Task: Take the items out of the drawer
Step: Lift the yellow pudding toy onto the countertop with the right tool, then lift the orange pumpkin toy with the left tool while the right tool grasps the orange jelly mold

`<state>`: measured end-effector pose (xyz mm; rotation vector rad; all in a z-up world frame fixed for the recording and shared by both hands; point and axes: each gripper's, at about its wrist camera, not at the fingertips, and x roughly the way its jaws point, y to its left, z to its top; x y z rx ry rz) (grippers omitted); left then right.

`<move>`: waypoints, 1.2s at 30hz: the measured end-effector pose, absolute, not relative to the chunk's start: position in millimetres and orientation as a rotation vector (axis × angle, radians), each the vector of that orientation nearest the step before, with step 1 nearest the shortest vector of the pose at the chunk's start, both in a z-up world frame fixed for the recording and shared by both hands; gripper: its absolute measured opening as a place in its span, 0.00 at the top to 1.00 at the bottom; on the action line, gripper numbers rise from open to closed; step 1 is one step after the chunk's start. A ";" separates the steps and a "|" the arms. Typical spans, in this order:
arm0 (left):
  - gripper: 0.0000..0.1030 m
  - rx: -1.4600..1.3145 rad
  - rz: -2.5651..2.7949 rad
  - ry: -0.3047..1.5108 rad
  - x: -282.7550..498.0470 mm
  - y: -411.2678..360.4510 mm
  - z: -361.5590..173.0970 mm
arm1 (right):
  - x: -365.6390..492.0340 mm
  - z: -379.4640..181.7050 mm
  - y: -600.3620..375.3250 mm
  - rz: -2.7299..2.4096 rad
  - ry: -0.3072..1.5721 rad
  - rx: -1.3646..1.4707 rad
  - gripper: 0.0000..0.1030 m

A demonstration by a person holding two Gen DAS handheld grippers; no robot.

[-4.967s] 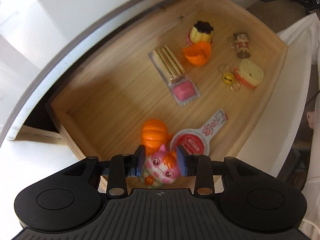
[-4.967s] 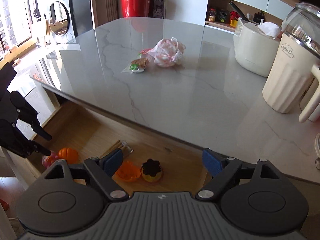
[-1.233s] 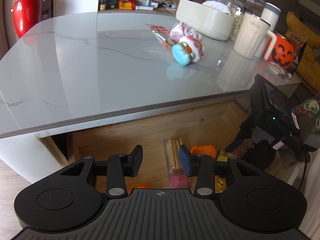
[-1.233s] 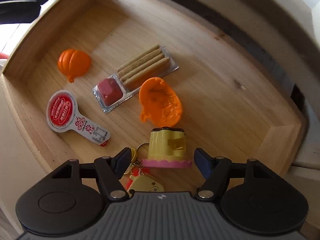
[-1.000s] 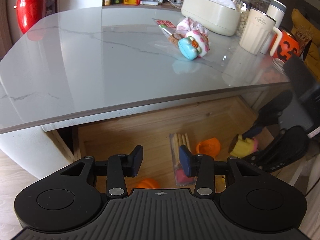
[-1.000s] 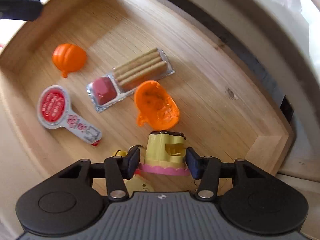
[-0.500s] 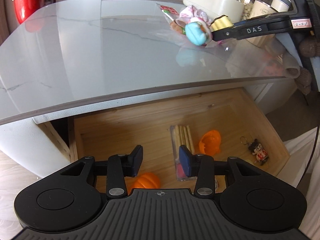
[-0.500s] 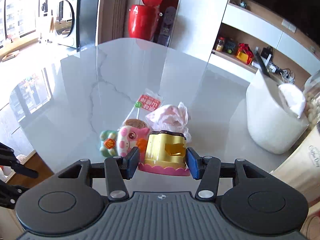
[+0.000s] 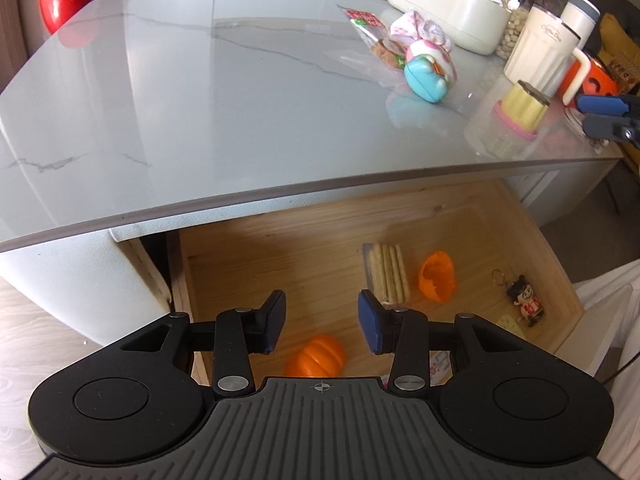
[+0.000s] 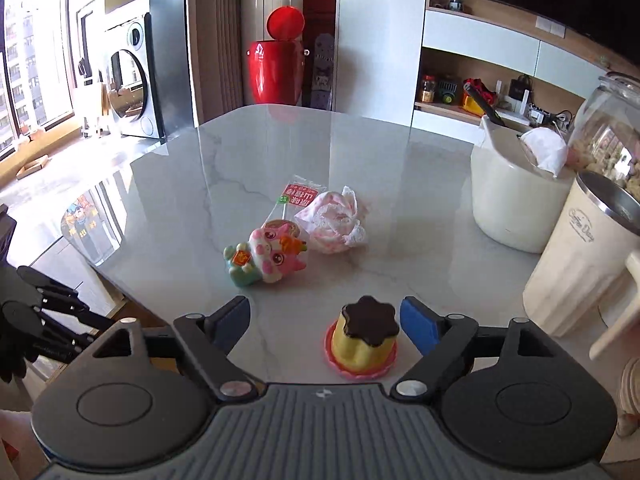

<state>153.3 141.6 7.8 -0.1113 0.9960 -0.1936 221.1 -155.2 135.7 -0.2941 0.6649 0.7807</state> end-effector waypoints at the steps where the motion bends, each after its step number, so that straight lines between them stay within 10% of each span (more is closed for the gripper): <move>1: 0.58 -0.087 -0.204 1.017 154.4 139.1 7.1 | 216.0 128.3 -160.0 0.789 0.683 -0.301 0.16; 20: 0.58 0.516 -0.402 1.415 206.6 56.9 -67.5 | 216.1 53.0 -192.9 0.682 0.912 -0.318 0.10; 36: 0.58 0.120 -0.417 1.234 159.4 98.1 11.4 | 184.4 40.1 -142.1 0.892 0.878 -0.608 0.08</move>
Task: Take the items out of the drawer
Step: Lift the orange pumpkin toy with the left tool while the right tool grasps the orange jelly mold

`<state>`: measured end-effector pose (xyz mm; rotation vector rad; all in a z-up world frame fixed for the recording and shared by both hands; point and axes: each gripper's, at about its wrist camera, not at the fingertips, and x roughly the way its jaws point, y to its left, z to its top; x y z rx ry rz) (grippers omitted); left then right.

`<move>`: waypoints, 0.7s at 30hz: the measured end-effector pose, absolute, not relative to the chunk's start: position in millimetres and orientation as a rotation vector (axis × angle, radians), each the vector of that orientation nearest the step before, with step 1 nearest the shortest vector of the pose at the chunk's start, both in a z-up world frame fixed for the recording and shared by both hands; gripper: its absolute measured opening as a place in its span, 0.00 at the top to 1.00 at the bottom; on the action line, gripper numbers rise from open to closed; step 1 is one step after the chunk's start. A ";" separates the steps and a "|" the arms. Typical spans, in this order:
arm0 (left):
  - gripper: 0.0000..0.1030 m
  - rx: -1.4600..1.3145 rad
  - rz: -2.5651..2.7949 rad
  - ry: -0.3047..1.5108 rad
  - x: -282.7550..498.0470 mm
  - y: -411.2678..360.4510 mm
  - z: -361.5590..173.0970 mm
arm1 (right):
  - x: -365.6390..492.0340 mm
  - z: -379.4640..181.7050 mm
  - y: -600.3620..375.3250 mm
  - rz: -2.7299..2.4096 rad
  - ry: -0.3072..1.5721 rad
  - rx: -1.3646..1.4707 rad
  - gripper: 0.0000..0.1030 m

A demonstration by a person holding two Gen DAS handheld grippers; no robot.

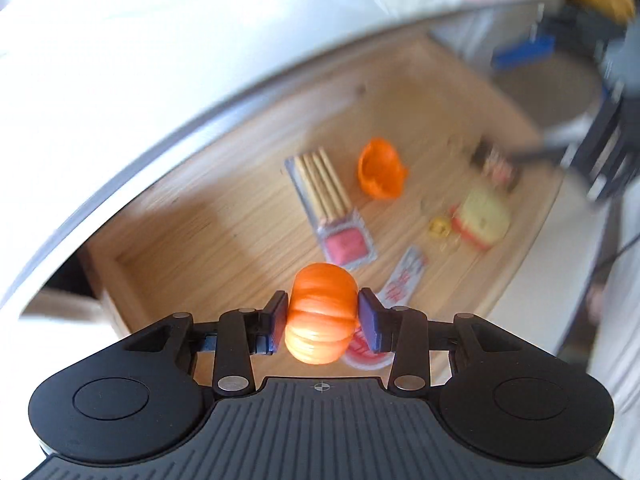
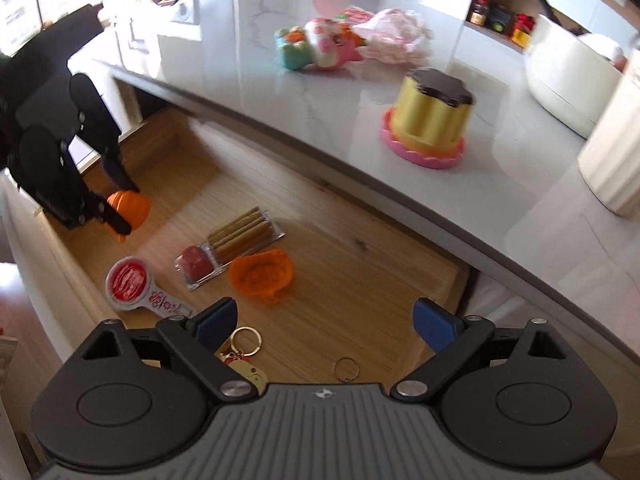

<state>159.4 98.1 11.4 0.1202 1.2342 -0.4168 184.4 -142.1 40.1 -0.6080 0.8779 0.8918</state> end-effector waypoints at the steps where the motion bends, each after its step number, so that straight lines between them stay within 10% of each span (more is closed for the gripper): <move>1: 0.58 0.050 -0.396 1.217 154.6 104.9 16.1 | 181.9 34.3 -131.4 0.918 0.880 -0.643 0.09; 21: 0.58 -0.093 -0.307 1.239 127.8 121.4 -11.3 | 207.8 -60.9 -17.0 0.995 1.047 -0.916 0.41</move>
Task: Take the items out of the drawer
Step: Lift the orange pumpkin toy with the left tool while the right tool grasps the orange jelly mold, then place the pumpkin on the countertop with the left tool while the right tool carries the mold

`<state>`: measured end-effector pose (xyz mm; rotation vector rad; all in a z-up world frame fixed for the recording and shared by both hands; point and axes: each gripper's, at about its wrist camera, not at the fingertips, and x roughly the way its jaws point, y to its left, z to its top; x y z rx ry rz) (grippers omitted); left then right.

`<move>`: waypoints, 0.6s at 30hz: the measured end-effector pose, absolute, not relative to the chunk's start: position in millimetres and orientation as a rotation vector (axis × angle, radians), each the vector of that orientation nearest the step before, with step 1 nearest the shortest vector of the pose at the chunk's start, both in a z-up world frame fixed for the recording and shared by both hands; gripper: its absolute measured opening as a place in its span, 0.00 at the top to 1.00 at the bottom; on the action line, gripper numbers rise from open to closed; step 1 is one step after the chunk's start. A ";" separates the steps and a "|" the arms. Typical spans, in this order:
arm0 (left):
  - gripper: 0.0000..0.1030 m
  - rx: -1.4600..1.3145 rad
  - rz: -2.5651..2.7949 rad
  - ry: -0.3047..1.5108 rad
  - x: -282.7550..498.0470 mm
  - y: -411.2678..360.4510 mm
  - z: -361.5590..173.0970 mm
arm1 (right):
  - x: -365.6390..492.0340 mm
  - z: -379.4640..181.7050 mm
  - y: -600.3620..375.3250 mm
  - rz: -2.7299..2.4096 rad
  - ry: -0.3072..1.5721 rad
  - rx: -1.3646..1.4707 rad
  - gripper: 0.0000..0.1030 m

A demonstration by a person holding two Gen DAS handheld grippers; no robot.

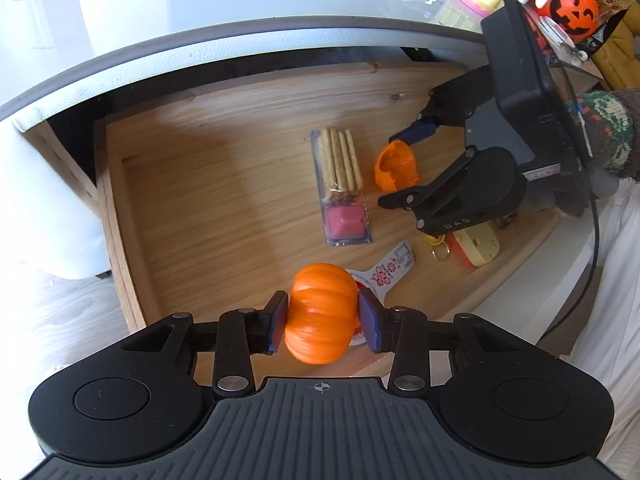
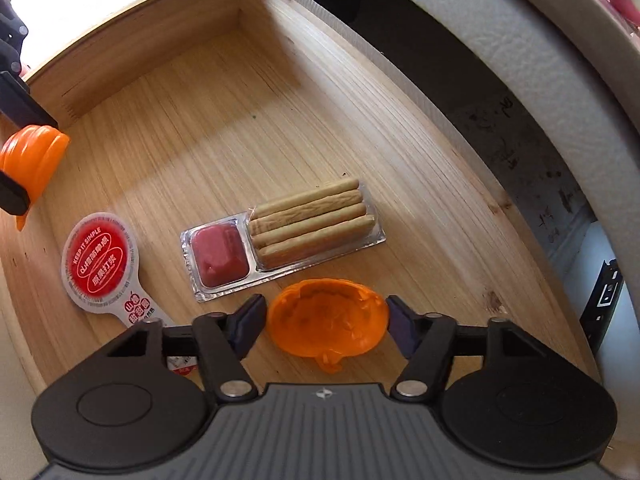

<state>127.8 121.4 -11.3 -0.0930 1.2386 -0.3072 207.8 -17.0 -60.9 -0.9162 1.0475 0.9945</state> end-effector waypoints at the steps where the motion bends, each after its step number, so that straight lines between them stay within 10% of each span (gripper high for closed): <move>1: 0.58 -0.078 -0.301 1.239 127.9 119.7 -11.4 | 206.3 -56.1 -17.9 0.999 1.041 -0.915 0.41; 18: 0.58 -0.034 -0.263 1.059 133.8 88.8 45.5 | 159.6 66.4 -137.0 0.891 0.842 -0.552 0.41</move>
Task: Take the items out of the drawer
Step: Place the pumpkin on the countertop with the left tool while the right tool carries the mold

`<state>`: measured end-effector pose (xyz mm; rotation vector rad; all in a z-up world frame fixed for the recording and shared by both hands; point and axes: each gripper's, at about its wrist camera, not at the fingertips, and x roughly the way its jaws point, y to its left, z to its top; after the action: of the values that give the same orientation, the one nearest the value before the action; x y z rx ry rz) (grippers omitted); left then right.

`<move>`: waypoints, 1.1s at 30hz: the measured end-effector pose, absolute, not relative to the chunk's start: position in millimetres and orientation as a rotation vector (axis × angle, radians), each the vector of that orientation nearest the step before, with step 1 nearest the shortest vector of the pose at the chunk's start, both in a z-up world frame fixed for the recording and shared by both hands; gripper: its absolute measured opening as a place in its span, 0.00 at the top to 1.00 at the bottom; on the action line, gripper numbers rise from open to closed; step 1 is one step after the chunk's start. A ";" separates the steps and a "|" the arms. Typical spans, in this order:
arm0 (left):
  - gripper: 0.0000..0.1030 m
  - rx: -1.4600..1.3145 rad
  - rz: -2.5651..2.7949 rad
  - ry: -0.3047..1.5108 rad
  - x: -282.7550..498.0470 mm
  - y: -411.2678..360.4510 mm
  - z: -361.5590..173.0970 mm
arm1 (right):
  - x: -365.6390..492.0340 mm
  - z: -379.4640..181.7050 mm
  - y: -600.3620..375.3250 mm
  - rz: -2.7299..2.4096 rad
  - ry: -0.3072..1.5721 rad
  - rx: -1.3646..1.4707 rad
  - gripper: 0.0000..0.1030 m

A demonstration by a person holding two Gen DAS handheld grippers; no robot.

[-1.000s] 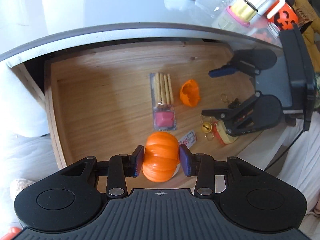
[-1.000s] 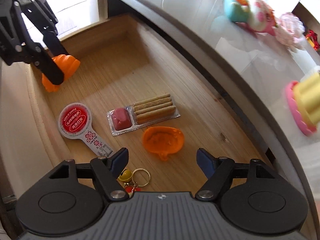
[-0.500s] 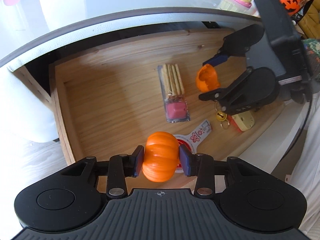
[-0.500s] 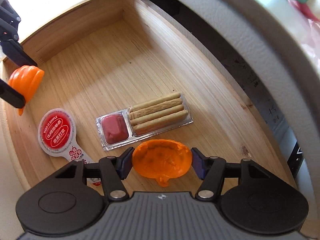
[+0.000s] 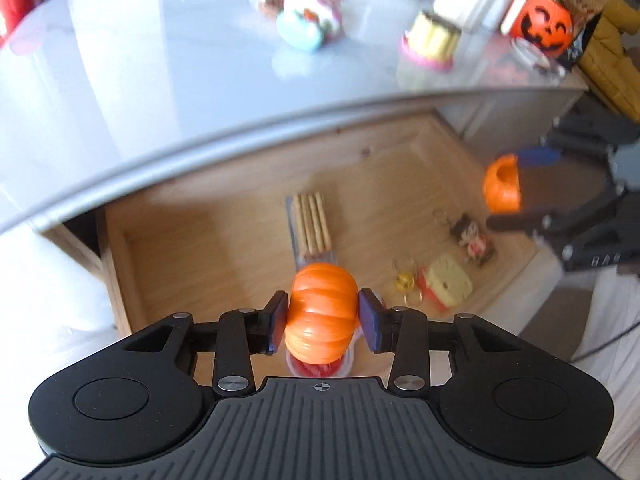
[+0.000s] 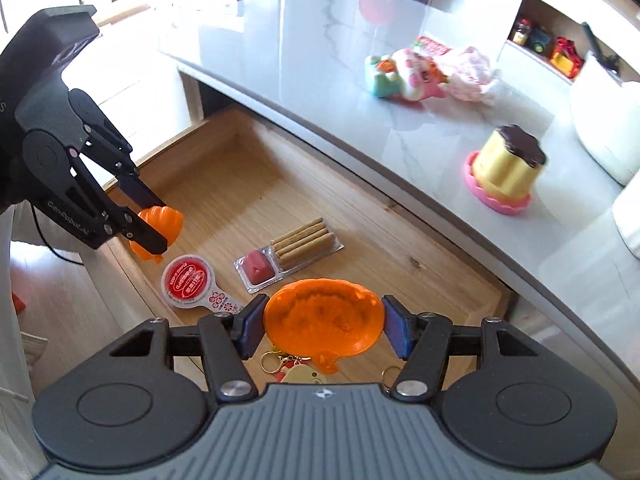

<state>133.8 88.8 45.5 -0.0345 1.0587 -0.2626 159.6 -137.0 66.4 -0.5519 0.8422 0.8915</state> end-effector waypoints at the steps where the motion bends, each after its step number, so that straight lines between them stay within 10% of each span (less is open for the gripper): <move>1: 0.58 -0.039 -0.228 1.011 139.8 90.2 60.7 | 161.4 64.8 -142.9 0.874 0.844 -0.518 0.41; 8: 0.58 -0.193 -0.035 0.712 211.9 107.2 130.6 | 169.8 47.9 -159.2 0.805 0.849 -0.426 0.41; 16: 0.61 -0.150 0.085 0.813 284.7 97.0 84.4 | 160.6 52.3 -168.5 0.848 0.802 -0.415 0.41; 33: 0.61 -0.143 -0.085 0.591 155.8 106.7 101.1 | 168.1 40.4 -157.1 0.829 0.854 -0.428 0.41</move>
<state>155.8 106.7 101.1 -0.1432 0.5909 -0.0847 168.1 -157.1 40.4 -0.4280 0.8539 0.8294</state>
